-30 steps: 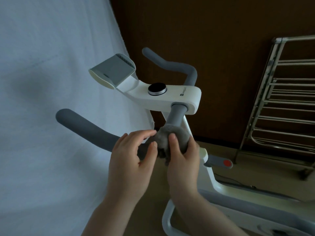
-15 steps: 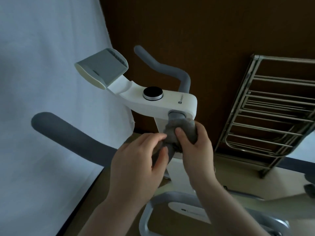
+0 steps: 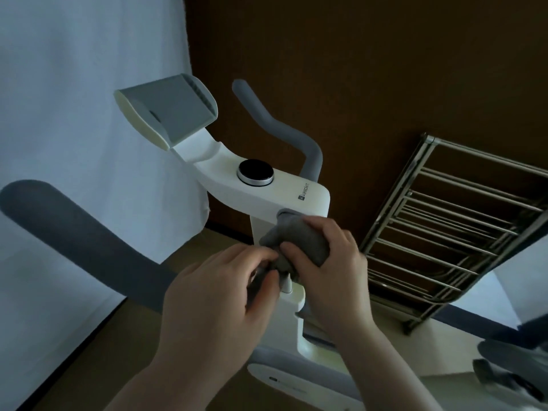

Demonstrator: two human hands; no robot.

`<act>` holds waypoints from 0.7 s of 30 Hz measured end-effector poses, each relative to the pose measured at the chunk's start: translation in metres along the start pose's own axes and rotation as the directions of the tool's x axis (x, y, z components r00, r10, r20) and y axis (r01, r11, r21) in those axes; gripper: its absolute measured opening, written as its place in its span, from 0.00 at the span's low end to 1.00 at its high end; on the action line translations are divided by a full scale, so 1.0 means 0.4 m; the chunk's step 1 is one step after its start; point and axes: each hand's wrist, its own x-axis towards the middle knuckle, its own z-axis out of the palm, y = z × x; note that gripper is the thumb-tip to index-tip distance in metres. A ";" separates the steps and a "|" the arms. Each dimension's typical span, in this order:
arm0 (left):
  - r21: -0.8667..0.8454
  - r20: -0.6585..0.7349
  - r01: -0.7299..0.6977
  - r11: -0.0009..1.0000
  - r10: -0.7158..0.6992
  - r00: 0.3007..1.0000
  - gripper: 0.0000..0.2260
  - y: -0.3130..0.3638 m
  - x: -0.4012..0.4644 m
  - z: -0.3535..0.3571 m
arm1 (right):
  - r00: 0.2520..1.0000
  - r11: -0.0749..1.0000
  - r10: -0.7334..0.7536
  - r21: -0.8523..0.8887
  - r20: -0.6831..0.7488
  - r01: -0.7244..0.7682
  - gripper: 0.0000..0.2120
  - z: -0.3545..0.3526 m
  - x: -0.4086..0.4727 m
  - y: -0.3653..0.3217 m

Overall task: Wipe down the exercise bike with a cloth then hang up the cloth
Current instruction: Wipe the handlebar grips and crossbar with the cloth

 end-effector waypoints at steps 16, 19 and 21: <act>0.103 -0.067 0.254 0.962 -0.248 0.966 0.12 0.050 0.072 0.082 | 0.907 0.918 -0.393 0.127 0.151 0.376 0.19 -0.009 0.076 0.067; 0.109 -0.133 0.365 0.925 -0.350 0.927 0.10 0.061 0.072 0.086 | 0.860 0.875 -0.479 0.172 0.173 0.453 0.20 -0.033 0.120 0.109; 0.152 -0.195 0.424 0.893 -0.394 0.898 0.11 0.065 0.075 0.095 | 0.874 0.877 -0.473 0.156 0.109 0.455 0.20 -0.028 0.139 0.116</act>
